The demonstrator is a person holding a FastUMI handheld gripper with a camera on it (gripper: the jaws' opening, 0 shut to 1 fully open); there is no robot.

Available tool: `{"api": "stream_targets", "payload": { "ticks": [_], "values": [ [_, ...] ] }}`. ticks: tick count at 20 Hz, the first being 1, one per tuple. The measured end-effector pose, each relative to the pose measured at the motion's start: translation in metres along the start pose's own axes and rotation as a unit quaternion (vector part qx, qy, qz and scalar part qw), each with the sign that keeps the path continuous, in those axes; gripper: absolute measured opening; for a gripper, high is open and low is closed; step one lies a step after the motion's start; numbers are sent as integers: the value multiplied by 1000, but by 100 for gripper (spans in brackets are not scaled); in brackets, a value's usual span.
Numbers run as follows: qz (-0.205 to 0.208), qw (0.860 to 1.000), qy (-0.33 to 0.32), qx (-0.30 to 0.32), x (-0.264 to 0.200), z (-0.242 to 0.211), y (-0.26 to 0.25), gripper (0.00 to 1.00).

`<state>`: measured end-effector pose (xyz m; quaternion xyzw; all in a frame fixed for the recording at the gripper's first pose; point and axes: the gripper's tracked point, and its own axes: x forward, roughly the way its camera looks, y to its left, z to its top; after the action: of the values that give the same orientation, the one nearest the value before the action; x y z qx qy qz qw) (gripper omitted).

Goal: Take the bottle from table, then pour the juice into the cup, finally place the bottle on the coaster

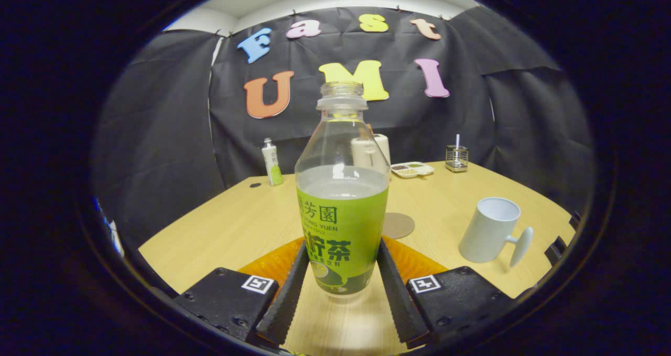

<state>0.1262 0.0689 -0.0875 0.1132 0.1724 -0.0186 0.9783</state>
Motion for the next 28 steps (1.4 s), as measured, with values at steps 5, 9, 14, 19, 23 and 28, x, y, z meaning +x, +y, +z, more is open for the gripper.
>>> {"api": "stream_targets", "payload": {
  "ticks": [5, 9, 14, 19, 23, 28],
  "values": [
    [79, 980, -42, 176, -3, 32, 9, 78],
    [102, 959, -51, 259, -5, 40, 12, 78],
    [122, 931, -41, 341, 7, 51, 19, 78],
    [138, 881, -33, 452, 20, 62, 19, 78],
    [146, 836, -32, 528, 18, 64, 12, 78],
    [154, 788, -39, 595, 20, 76, 1, 77]
  ]
}}
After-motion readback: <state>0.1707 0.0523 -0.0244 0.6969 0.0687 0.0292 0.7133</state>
